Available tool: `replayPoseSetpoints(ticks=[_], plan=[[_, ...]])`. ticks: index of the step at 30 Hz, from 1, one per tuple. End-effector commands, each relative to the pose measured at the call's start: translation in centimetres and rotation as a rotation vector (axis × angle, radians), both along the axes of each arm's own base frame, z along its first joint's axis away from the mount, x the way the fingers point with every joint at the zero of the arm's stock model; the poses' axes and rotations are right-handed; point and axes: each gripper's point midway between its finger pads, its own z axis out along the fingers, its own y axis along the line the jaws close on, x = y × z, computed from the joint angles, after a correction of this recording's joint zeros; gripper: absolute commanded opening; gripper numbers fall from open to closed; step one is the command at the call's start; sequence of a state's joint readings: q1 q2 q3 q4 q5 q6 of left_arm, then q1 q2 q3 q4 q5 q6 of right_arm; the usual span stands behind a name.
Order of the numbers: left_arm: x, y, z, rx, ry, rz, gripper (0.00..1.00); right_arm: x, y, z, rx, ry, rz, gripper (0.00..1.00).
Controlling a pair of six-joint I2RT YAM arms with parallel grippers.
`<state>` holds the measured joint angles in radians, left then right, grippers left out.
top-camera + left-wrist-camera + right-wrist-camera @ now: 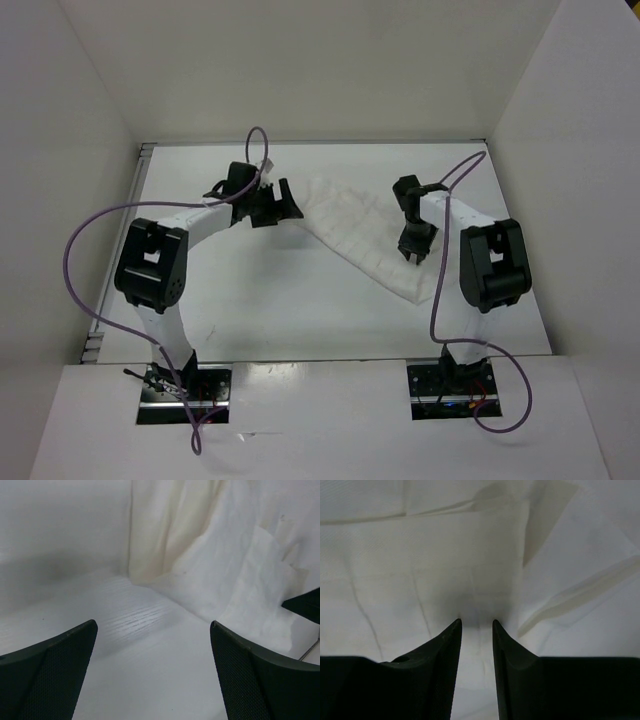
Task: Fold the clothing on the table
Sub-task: Fold the skirt
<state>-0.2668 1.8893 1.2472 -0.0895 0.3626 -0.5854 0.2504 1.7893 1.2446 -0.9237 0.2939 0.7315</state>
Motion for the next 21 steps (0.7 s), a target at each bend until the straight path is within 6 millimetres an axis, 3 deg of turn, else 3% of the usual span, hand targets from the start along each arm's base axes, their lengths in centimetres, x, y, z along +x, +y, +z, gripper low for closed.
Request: replayPoseSetpoints(ticks=[1,4,8,13,21], plan=[[0.7,-0.7,4.8,-0.060,-0.144,-0.019,1.00,0.7,-1.2,-1.5,0.007,0.014,-0.010,0.37],[0.9,-0.8,4.5,-0.078,-0.148,-0.043,1.00,1.3,-1.7,-2.0,0.001,0.029,-0.007,0.38],[1.8,-2.8,3.3,-0.146,-0.138,-0.148,1.00,2.7,-2.0,-2.3,-0.007,0.021,-0.008,0.38],[3.8,-2.5,0.3,-0.083,-0.115,-0.133,1.00,3.0,-2.0,-2.4,-0.009,0.022,0.001,0.38],[5.5,-2.8,-2.3,-0.062,-0.096,-0.131,1.00,3.0,-1.4,-2.1,0.025,0.009,0.004,0.38]])
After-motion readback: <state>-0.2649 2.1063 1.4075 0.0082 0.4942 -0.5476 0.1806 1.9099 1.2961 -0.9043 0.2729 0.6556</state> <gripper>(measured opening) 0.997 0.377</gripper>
